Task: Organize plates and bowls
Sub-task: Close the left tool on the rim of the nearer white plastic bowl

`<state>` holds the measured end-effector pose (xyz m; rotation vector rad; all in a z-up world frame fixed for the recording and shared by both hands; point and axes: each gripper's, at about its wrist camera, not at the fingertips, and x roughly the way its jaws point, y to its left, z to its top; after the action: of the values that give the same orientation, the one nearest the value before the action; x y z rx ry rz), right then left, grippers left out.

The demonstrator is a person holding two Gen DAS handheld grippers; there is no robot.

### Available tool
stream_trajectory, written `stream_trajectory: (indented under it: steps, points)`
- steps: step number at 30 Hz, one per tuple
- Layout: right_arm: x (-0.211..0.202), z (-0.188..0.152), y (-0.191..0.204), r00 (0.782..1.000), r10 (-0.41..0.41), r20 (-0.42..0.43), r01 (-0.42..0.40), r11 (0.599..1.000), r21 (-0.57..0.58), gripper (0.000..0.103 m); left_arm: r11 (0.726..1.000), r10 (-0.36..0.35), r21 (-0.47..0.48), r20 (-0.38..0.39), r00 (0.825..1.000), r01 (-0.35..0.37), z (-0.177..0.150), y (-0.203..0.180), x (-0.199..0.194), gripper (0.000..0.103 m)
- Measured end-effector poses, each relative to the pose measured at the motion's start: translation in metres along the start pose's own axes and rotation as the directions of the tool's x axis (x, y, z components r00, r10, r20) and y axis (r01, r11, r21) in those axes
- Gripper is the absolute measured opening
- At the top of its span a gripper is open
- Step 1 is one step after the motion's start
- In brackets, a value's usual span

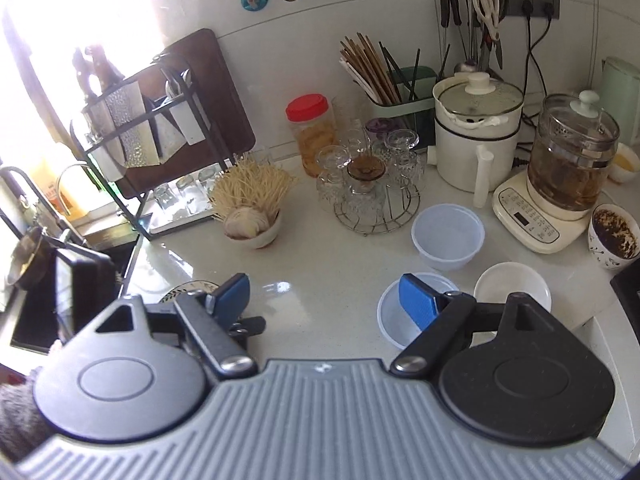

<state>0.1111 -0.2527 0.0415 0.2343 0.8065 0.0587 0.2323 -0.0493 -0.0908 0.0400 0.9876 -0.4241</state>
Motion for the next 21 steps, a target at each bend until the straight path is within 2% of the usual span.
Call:
stream_trajectory:
  steps: [3, 6, 14, 21]
  points:
    - [0.006, 0.016, -0.011, 0.998, -0.009, -0.061, 0.012, 0.999, 0.043, 0.083, 1.000, -0.031, 0.002, -0.017, 0.999, 0.031, 0.006, -0.010, 0.012, 0.051]
    - [0.006, 0.028, -0.011, 0.999, -0.032, -0.038, 0.033, 0.999, 0.013, 0.083, 0.998, -0.058, 0.010, -0.038, 0.998, 0.059, 0.011, -0.024, 0.025, 0.051]
    - [0.023, 0.059, -0.027, 0.991, -0.094, -0.090, 0.098, 0.994, 0.042, 0.083, 0.995, -0.091, 0.034, -0.083, 0.992, 0.094, 0.020, -0.046, 0.057, 0.051]
    - [0.041, 0.063, -0.043, 0.983, -0.114, -0.144, 0.127, 0.988, 0.084, 0.083, 0.994, -0.098, 0.034, -0.095, 0.991, 0.102, 0.031, -0.050, 0.071, 0.051]
